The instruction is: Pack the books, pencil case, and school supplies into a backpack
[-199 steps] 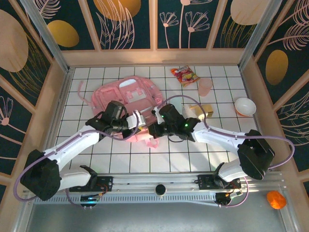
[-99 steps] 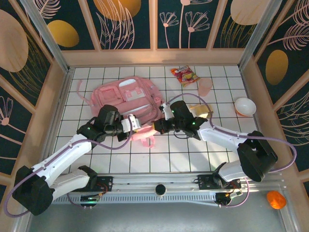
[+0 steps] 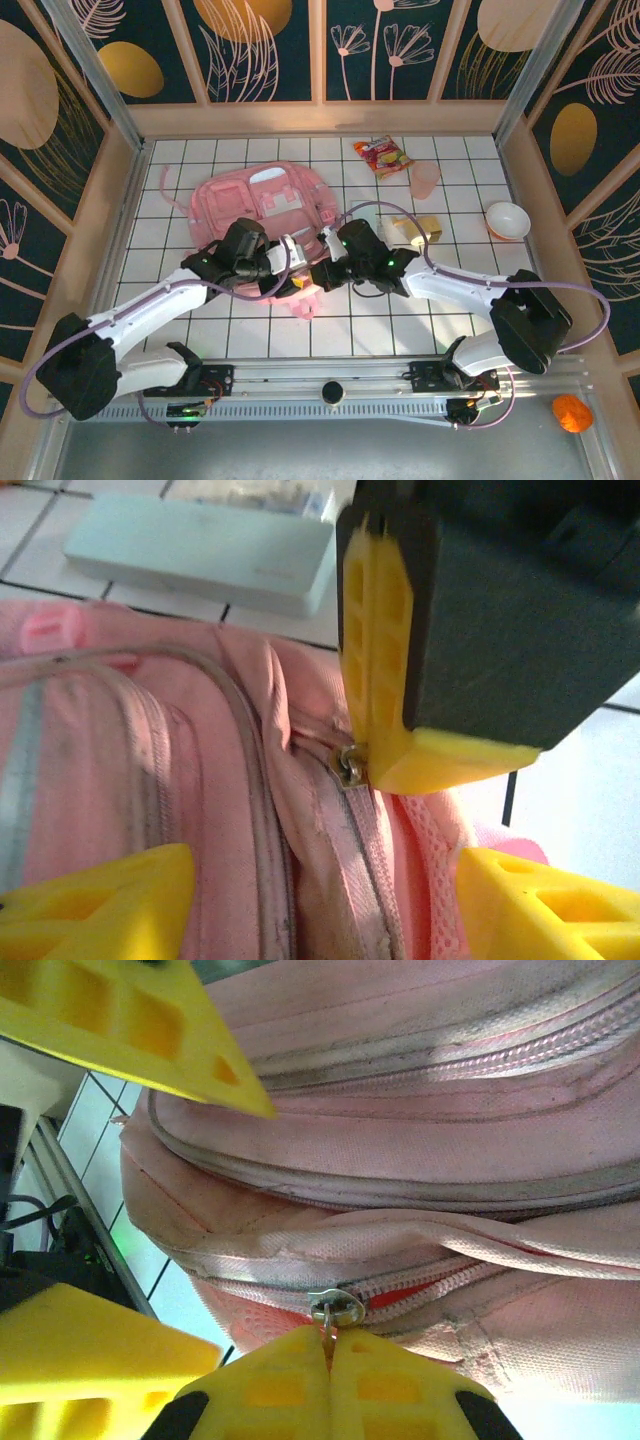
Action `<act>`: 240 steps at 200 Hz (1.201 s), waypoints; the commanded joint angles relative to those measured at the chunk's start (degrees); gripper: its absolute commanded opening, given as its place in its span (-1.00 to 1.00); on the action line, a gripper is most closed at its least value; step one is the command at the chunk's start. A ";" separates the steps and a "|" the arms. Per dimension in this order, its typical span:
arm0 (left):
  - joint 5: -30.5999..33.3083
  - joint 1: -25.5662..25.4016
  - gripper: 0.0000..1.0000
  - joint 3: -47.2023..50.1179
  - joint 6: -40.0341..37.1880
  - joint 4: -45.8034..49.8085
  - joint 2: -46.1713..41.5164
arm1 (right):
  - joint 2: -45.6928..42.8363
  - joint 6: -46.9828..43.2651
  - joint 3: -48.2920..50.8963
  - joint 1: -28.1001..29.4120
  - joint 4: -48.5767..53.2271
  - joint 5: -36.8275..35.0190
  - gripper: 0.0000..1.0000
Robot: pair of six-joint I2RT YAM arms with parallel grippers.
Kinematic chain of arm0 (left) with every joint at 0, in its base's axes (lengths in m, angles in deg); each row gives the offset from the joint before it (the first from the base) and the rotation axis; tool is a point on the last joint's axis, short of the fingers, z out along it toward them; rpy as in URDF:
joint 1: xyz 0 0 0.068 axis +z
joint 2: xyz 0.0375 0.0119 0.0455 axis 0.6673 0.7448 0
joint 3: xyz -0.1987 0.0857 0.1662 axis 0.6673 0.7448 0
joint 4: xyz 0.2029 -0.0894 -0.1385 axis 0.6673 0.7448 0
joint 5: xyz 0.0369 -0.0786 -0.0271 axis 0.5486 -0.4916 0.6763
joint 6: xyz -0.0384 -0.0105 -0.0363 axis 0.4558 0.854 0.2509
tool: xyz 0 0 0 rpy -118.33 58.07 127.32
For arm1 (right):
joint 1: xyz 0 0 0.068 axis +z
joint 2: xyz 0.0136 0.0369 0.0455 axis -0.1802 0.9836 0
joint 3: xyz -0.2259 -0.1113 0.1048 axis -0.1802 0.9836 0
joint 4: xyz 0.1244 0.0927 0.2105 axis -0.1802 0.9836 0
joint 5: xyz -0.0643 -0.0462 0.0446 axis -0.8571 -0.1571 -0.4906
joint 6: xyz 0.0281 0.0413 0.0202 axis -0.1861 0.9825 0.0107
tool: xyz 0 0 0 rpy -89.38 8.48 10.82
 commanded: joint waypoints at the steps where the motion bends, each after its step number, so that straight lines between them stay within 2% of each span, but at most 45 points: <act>1: 4.09 -0.21 -0.05 0.74 0.56 -1.28 1.31 | -2.96 1.56 -2.45 0.28 0.92 1.19 -1.00; 8: 4.91 -0.20 -0.37 1.04 0.33 -0.99 1.36 | -3.08 1.82 -2.53 0.28 2.48 -0.16 -1.00; 19: 4.09 -0.19 -0.72 1.03 0.32 -0.50 0.96 | -2.85 1.68 -2.35 0.28 4.89 -3.27 -1.00; 32: -0.24 -0.21 -1.00 1.25 0.98 -1.02 -0.13 | -1.95 1.19 -1.69 0.36 5.60 -5.19 -1.00; 50: -5.01 -0.21 -1.00 1.72 3.89 -3.47 -1.42 | -0.38 0.75 -1.58 0.73 4.73 -6.24 -1.00; 58: -5.67 -0.20 -1.00 1.58 4.91 -3.94 -1.60 | 0.20 0.50 -1.86 1.12 4.71 -6.99 -0.94; 141: -5.80 -0.23 -1.00 -0.47 6.78 -4.31 -2.26 | 0.83 -0.24 -2.51 2.76 6.07 -11.74 -0.52; 157: -6.06 -0.21 -1.00 -0.62 7.00 -4.40 -2.41 | 0.78 -0.15 -2.19 2.76 5.89 -11.75 -0.49; 177: -5.54 -0.21 -1.00 -0.65 7.00 -4.41 -2.67 | 0.96 -0.15 -1.99 2.76 6.98 -12.53 -0.61; 200: -3.71 -0.19 -1.00 -0.11 6.05 -3.58 -3.00 | -0.38 -0.50 -1.23 2.23 9.23 -15.26 -0.98; 240: -0.92 -0.19 -1.00 0.67 1.69 1.11 -4.44 | -3.66 -3.26 1.61 -5.37 9.53 -12.12 -1.00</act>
